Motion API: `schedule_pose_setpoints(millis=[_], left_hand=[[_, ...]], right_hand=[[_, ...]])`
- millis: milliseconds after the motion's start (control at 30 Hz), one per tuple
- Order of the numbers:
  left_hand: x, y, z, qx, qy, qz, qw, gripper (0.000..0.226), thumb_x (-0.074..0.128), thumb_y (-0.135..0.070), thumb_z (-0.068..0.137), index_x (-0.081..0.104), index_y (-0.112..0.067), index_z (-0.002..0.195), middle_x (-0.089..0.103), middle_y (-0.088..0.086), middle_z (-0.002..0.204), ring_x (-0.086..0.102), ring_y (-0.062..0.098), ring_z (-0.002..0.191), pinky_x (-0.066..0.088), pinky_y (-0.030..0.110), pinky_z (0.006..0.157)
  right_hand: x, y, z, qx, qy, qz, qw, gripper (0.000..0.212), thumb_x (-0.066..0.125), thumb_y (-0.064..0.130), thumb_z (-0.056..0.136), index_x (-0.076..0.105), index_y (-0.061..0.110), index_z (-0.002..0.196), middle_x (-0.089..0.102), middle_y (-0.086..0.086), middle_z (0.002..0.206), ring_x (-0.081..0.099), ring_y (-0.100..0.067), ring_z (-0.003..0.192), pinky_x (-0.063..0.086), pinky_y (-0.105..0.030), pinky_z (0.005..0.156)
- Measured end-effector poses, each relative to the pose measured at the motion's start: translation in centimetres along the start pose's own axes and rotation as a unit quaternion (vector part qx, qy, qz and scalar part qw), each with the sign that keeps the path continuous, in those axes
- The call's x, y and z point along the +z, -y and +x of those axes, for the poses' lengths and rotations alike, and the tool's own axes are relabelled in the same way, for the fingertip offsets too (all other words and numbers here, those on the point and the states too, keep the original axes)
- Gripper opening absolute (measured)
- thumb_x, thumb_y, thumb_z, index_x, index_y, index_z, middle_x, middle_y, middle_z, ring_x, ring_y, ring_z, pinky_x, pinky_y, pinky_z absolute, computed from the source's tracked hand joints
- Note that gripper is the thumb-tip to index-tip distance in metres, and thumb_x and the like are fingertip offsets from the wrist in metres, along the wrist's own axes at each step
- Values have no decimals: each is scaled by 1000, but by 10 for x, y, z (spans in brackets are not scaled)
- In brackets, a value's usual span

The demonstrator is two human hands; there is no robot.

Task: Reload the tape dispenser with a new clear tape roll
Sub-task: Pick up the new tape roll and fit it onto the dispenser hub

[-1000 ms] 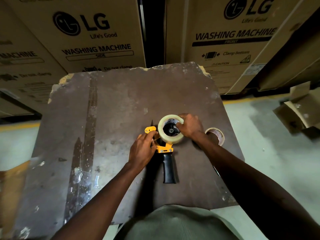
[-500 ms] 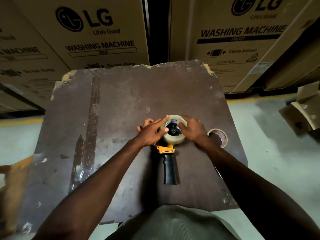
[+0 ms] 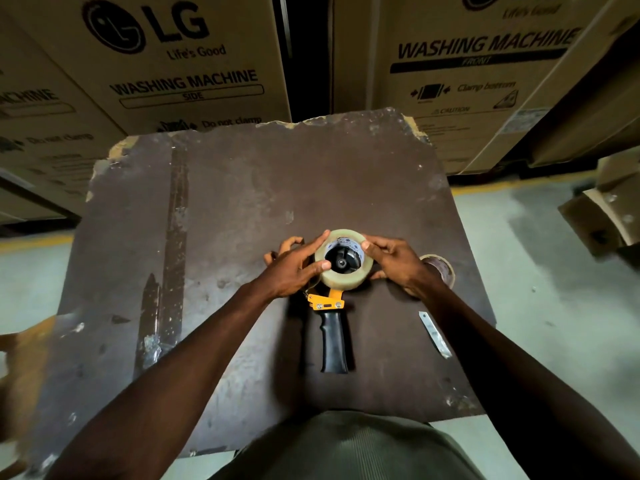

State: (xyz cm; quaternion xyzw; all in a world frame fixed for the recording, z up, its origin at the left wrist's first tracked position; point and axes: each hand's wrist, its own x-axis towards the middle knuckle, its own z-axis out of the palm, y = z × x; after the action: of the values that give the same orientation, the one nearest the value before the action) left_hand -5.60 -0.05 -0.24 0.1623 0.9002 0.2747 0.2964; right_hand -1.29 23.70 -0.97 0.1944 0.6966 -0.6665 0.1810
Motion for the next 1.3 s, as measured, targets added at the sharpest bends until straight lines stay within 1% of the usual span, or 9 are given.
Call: schedule_pose_setpoints(millis=[200, 267, 400, 467, 600, 800, 933, 1067, 1300], left_hand=[[-5, -10, -6, 35, -5, 18, 999, 63, 47, -51, 98, 17, -44, 154, 40, 5, 153, 12, 16, 149, 10, 40, 106], [-3, -6, -4, 49, -12, 15, 999, 66, 49, -49, 98, 17, -40, 155, 40, 5, 154, 15, 18, 149, 13, 44, 112], [-1, 3, -2, 73, -4, -4, 997, 70, 52, -47, 98, 15, -36, 156, 40, 10, 154, 19, 24, 149, 29, 53, 114], [-1, 5, -1, 82, 2, -2, 997, 71, 51, -49, 97, 13, -37, 156, 39, 10, 154, 17, 24, 149, 32, 53, 113], [-2, 7, -1, 89, 11, -18, 996, 72, 52, -47, 97, 13, -35, 156, 34, 8, 157, 13, 20, 150, 34, 47, 114], [0, 15, 3, 90, 40, -36, 995, 79, 56, -55, 92, 9, -42, 155, 25, 10, 161, 3, 17, 151, 25, 44, 119], [-1, 15, 5, 103, 44, -10, 994, 84, 60, -52, 91, 9, -38, 156, 28, 4, 160, 5, 19, 150, 24, 40, 117], [-1, 16, 5, 134, 30, 51, 989, 86, 49, -65, 90, 4, -34, 157, 26, -5, 162, 12, 26, 150, 27, 44, 118], [7, 20, 3, 142, 47, 57, 987, 84, 49, -58, 95, -6, -38, 155, 10, -11, 166, -1, 19, 153, 18, 41, 121]], right_hand=[[1, -3, -1, -13, -3, 5, 1000, 31, 60, 25, 99, 65, 18, 129, 71, -22, 119, 67, -28, 94, 55, -62, 84], [1, -3, -2, -15, -3, 9, 1000, 29, 62, 26, 98, 67, 20, 126, 72, -21, 116, 65, -30, 92, 54, -64, 83], [4, 3, -4, 15, 8, 38, 999, 28, 59, 25, 99, 63, 21, 127, 73, -1, 108, 69, -18, 94, 59, -43, 69], [4, 4, -3, 38, 25, 69, 997, 27, 57, 22, 100, 63, 20, 126, 73, 0, 111, 70, -15, 95, 60, -37, 66], [1, 2, 2, 55, 40, 107, 992, 31, 59, 15, 99, 61, 9, 129, 70, -15, 120, 68, -24, 103, 60, -40, 79], [3, -3, 7, 77, 31, 128, 988, 29, 60, 15, 97, 65, 8, 125, 73, -14, 116, 68, -25, 106, 54, -45, 94], [2, -5, 8, 77, 30, 133, 988, 30, 61, 14, 96, 64, 8, 125, 73, -11, 112, 69, -22, 104, 57, -40, 88], [2, -5, 6, 70, 39, 138, 987, 28, 62, 13, 96, 64, 10, 124, 74, -5, 109, 69, -18, 103, 58, -35, 84], [8, -3, 3, 69, 21, 135, 988, 37, 62, 10, 96, 57, 9, 133, 71, -7, 112, 65, -23, 109, 49, -50, 100]])
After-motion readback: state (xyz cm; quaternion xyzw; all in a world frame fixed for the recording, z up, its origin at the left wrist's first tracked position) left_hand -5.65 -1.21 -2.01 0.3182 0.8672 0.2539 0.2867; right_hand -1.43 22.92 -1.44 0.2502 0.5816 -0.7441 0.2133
